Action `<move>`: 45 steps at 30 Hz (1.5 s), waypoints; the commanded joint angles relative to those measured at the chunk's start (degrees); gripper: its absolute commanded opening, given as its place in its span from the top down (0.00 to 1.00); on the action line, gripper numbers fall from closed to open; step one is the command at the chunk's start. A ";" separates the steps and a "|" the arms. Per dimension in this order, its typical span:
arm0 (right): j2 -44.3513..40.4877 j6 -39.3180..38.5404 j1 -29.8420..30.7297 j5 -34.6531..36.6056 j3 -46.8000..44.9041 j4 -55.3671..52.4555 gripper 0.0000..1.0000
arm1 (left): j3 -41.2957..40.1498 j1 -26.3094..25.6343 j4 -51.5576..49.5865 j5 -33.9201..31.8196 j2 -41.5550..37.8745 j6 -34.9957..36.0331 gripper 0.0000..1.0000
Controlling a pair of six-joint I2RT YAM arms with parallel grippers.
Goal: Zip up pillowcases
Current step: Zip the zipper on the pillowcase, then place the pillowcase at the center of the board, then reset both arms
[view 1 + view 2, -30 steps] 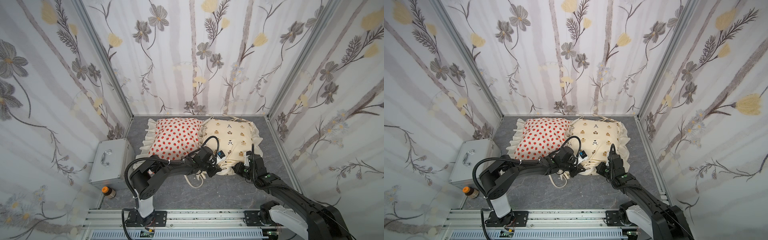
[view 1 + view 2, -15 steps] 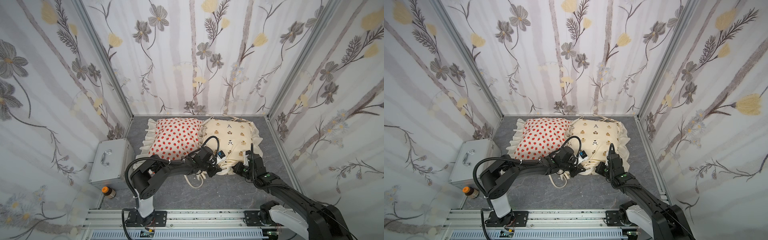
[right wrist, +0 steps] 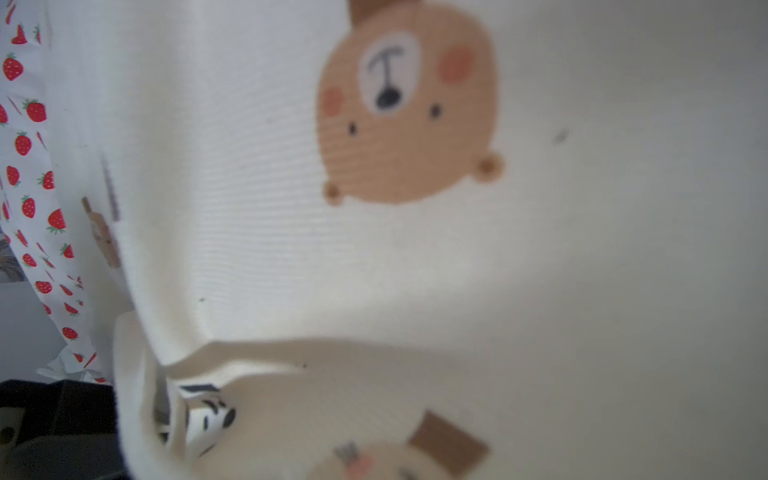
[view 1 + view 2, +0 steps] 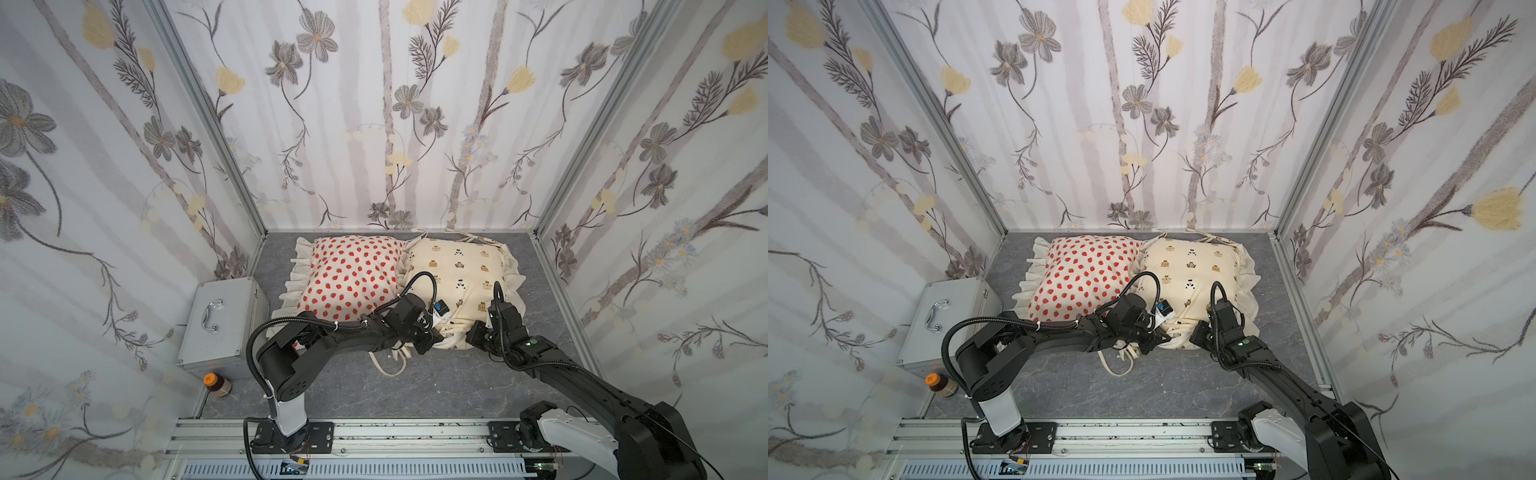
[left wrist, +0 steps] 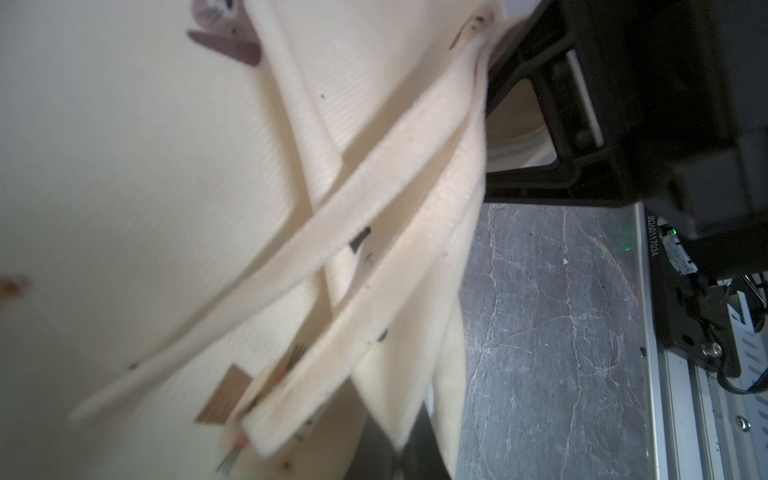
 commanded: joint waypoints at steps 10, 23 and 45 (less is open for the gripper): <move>-11.20 10.18 -3.66 21.36 2.26 -26.25 1.00 | -1.63 0.04 8.12 -7.54 -2.86 -8.53 1.00; -18.47 2.70 -21.32 20.33 4.85 -19.97 1.00 | 2.14 -5.90 10.28 -13.51 -1.53 -15.32 0.70; -1.42 -37.45 -23.76 21.55 -16.90 73.66 0.00 | -30.88 42.89 17.30 -51.28 -35.36 -7.73 0.00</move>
